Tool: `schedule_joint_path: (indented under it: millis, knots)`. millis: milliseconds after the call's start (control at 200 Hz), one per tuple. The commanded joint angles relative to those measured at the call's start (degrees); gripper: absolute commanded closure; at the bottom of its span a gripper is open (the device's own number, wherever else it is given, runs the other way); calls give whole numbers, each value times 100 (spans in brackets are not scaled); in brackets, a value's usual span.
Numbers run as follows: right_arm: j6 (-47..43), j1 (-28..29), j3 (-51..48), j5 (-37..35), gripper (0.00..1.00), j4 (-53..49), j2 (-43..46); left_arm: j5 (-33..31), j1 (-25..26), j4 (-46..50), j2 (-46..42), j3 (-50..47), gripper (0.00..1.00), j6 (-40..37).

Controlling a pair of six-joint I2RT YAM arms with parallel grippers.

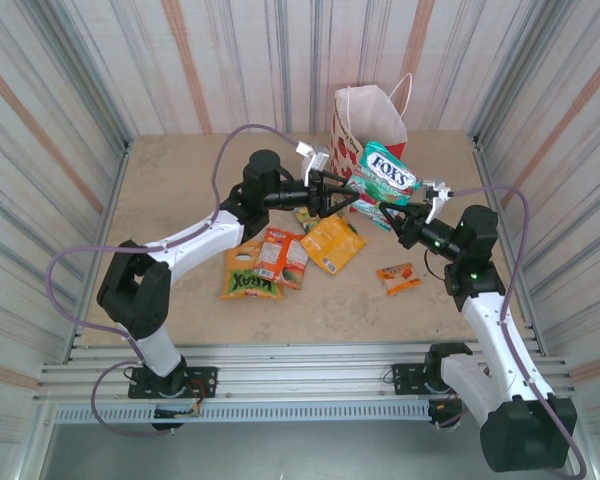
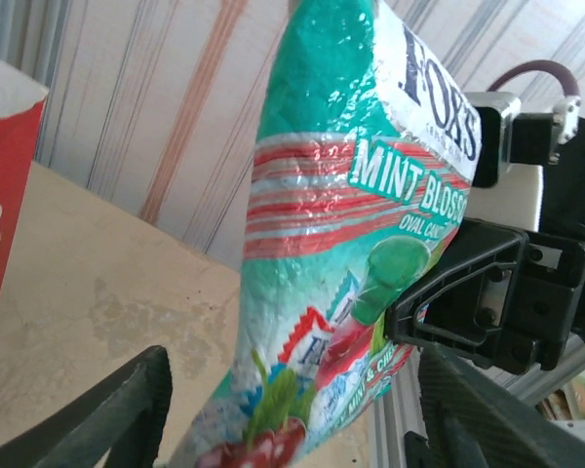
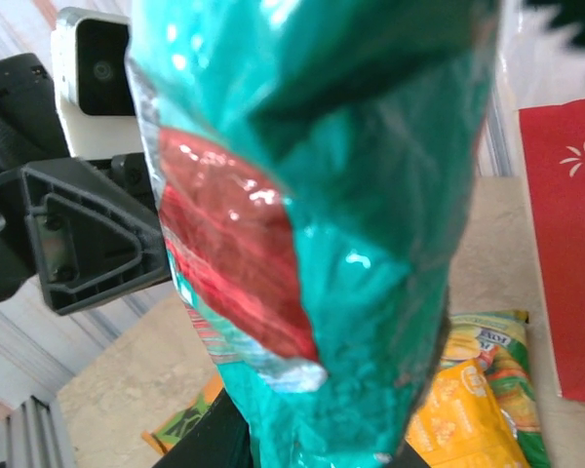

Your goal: Place the snacks into the paper bag

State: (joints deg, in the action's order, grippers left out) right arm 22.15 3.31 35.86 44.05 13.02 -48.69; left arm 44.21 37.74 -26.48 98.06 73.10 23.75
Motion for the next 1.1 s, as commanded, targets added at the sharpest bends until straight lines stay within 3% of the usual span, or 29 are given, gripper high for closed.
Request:
schedule_joint_path:
  millis: [0, 215, 536, 696, 832, 1092]
  knots:
    - [-204, 21, 268, -335, 100, -25, 124, -250, -2, 280, -173, 195, 2, -194]
    - [-238, 25, 348, -830, 100, -40, 142, -923, -38, 1257, -247, 385, 1, -460]
    - [-424, 97, 1092, -1496, 100, 86, -384, -1521, -174, 1950, -428, 431, 1, -782]
    - [-722, 196, 1851, -2025, 100, 32, -1125, -1794, -253, 2383, -471, 576, 1, -1011]
    - [-1098, 496, 2653, -3516, 100, -401, -1930, -1969, -340, 2658, -507, 702, 1, -1210]
    - [-1490, 748, 4019, -4086, 100, -341, -3603, -2158, -463, 2990, -490, 914, 1, -1480]
